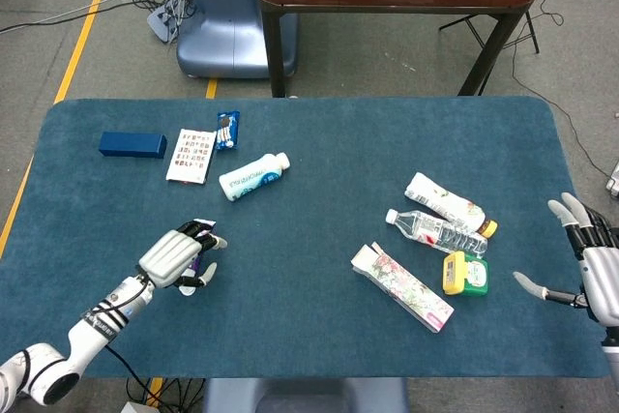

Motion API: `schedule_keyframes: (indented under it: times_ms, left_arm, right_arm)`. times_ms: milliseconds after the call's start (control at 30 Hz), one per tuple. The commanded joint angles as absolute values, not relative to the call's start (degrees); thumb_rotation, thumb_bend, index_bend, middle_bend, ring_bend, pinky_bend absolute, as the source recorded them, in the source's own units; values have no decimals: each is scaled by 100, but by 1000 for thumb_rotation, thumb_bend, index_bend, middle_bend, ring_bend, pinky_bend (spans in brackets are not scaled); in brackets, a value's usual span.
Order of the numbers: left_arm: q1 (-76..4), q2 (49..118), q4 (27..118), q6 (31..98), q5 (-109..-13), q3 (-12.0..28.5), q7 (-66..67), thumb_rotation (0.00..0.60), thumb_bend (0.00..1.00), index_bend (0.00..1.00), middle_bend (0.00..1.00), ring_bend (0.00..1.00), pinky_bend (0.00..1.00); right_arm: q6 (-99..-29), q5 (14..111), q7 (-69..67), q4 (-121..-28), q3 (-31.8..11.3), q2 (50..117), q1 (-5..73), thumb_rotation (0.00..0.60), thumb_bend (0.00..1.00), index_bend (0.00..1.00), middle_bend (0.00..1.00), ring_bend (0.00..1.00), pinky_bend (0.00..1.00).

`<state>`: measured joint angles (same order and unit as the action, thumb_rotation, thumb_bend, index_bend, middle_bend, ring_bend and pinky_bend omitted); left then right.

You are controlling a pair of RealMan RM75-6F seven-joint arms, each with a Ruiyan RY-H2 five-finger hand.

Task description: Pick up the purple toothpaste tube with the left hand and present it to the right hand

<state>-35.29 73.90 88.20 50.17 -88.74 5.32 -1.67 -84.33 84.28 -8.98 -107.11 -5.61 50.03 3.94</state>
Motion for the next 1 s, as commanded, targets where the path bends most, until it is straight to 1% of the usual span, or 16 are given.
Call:
schedule_keyframes:
  times_ms: [33, 200, 400, 633, 733, 1000]
  left_arm:
    - [-3666, 7586, 8587, 4860, -8745, 502, -86, 213, 488, 250, 316, 116, 84]
    - [-3754, 7754, 8262, 4736, -8582, 428, 104, 174, 488, 249, 316, 111, 80]
    - [-3733, 7817, 8061, 4703, -8376, 314, 339, 143, 488, 249, 316, 110, 76]
    - [-3685, 7900, 7882, 4777, -8069, 341, 451, 138, 488, 248, 316, 110, 74]
    - [-3694, 7930, 7775, 4761, -7954, 347, 531, 127, 488, 246, 316, 109, 75]
    - [-3632, 7907, 7638, 4823, -7524, 365, 1034, 122, 488, 246, 316, 109, 74]
  right_arm:
    - [-8446, 8420, -915, -10694, -547, 5006, 374, 322, 0, 0, 0, 0, 0]
    - [-8465, 8416, -960, -10663, -517, 5015, 337, 322, 0, 0, 0, 0, 0]
    - [-8493, 8429, -984, -10627, -495, 5048, 306, 323, 0, 0, 0, 0, 0]
    - [-8497, 8471, -963, -10643, -472, 5045, 297, 322, 0, 0, 0, 0, 0]
    - [-8500, 8481, -964, -10645, -461, 5046, 288, 323, 0, 0, 0, 0, 0]
    - [-8503, 8468, -1001, -10629, -464, 5054, 281, 323, 0, 0, 0, 0, 0]
